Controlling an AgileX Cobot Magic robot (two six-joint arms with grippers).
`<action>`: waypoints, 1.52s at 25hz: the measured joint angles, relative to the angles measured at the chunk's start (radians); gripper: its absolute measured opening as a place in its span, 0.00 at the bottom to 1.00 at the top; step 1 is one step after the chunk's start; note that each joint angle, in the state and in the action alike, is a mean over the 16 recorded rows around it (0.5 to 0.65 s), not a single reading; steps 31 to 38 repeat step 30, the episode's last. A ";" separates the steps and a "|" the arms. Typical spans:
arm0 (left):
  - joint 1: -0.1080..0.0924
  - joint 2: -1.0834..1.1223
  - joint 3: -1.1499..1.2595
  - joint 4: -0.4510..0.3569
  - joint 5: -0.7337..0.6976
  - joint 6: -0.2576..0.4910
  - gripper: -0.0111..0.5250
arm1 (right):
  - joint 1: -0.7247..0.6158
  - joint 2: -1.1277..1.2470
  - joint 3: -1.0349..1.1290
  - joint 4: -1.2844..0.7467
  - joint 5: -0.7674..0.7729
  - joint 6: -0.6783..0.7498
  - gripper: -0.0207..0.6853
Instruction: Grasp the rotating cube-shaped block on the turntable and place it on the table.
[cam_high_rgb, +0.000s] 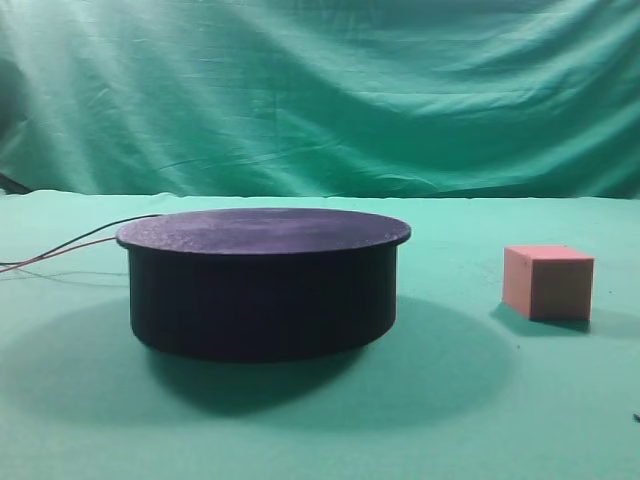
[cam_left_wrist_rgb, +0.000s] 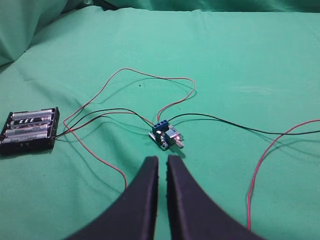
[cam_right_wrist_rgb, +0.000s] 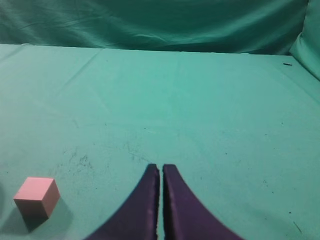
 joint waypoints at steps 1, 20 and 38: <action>0.000 0.000 0.000 0.000 0.000 0.000 0.02 | 0.000 -0.006 0.001 -0.004 0.002 0.000 0.03; 0.000 0.000 0.000 0.000 0.000 0.000 0.02 | 0.000 -0.015 0.002 -0.216 0.037 0.237 0.03; 0.000 0.000 0.000 0.000 0.000 0.000 0.02 | 0.000 -0.015 0.002 -0.237 0.039 0.261 0.03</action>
